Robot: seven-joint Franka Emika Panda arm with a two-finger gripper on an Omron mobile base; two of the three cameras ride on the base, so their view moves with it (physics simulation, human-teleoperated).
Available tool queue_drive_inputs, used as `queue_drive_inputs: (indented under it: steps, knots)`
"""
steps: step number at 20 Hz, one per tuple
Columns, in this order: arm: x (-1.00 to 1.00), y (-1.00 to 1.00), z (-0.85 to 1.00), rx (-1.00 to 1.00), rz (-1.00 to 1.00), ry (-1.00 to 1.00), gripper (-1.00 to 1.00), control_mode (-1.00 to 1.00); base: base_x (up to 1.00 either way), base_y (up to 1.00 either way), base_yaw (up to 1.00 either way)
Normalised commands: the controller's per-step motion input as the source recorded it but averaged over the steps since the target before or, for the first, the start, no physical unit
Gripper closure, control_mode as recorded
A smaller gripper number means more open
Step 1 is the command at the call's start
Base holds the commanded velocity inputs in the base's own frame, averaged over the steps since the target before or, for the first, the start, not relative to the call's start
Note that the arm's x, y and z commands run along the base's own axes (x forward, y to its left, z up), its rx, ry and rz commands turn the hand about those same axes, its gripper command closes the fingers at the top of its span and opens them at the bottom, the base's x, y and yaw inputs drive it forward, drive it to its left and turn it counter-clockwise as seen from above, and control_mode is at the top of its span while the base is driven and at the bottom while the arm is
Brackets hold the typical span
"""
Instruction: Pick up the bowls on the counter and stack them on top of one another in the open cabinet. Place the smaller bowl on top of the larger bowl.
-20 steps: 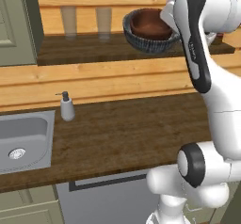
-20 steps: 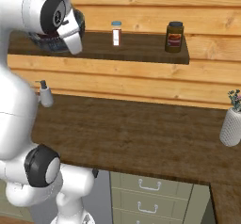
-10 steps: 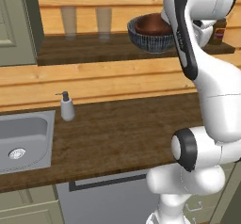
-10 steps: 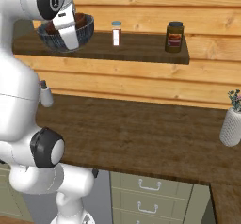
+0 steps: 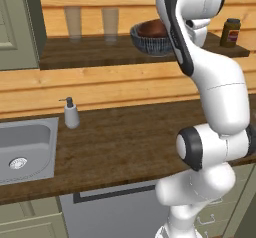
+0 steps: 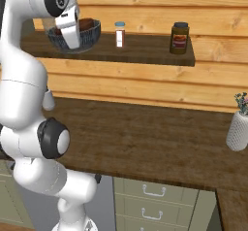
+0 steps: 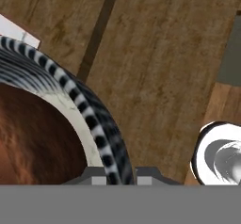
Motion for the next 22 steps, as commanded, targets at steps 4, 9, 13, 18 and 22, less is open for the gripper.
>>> queue_drive_inputs:
  steps: [4,9,13,18,22]
  knots:
    - [0.34,0.23,-0.01,0.00,-0.10,0.00,1.00,-1.00,0.00,0.00,0.00]
    - [0.12,0.11,-0.17,0.01,-0.10,0.00,1.00,-1.00,0.00,0.00,0.00]
    - [0.00,0.00,-0.34,0.03,-0.08,-0.03,1.00,-1.00,0.00,0.00,0.00]
    - [0.00,0.00,-0.13,0.04,-0.05,-0.04,1.00,-1.00,0.00,0.00,0.00]
    - [0.32,0.01,0.00,0.04,-0.04,-0.10,1.00,-1.00,0.00,0.00,0.00]
